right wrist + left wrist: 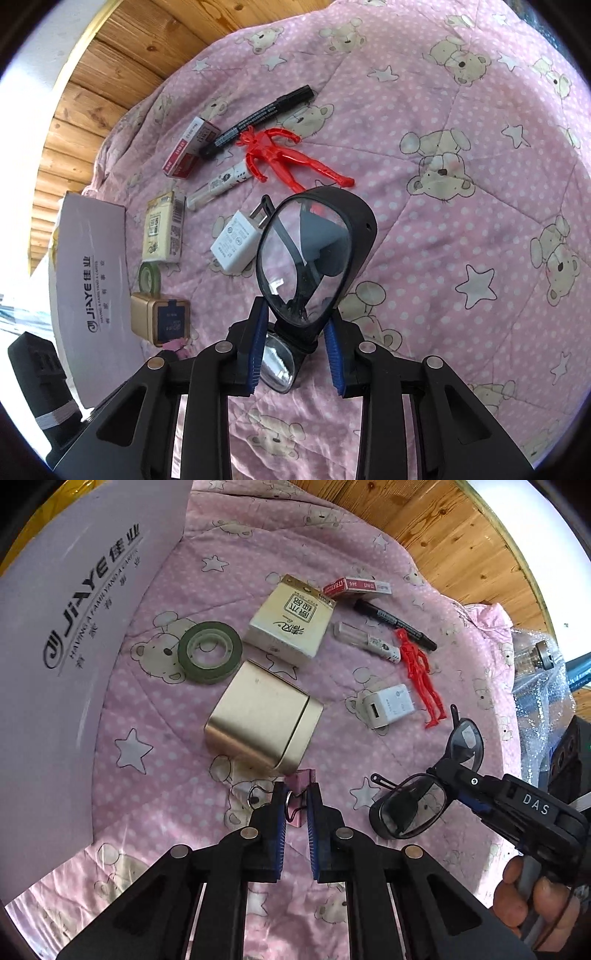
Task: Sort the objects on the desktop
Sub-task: 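Lift the glasses with the right tool while the left tool grasps the pink binder clip, then carry glasses and clip over the white box and open both tools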
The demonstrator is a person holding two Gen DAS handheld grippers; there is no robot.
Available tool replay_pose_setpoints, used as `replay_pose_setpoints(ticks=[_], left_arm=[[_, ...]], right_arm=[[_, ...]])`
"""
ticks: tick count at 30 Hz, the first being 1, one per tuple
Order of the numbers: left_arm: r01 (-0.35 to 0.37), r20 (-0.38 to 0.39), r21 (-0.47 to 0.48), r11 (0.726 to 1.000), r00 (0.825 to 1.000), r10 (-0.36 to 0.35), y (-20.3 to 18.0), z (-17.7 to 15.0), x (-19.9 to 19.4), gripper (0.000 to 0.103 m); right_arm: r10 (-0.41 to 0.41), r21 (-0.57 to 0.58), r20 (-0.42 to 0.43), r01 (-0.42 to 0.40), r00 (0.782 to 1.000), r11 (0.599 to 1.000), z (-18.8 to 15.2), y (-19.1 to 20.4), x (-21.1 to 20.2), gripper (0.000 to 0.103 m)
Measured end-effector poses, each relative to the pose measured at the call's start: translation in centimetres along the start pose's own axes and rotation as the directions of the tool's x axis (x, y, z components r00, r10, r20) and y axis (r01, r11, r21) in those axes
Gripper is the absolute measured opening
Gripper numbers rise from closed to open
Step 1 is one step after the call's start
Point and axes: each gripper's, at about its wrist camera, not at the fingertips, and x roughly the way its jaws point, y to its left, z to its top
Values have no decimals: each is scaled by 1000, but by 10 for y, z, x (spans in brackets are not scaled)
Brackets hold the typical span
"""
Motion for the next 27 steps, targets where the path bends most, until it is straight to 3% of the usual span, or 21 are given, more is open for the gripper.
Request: replay_pose_setpoints(ticks=[3,4,6,16,27], left_arm=[[7,3,7,1000,1000,-7,-1,-1,-8,11],[9,3,9,1000,1000,-9,-1,-2,-10,11],[5,4,13,1000,1000,-5,-1,-3,-17,11],[-6,42,14,1000,999,6,-3,-13,-44,11],[23,85,22,1000,996,-25,-9,-14,-72,11]], right_arm=[[5,-13,4,-5,1000,1000,-3,4,-5,29],[9,-15,3,-9,1000,1000,-4,5,-6,21],[13,-28,4,-13,1000,1000,-6,9,-10,18],[29,-40,7,-29,1000,999,-14,8,-13,15],[73,-72,43,-70,996,995,-19,23,-51,12]])
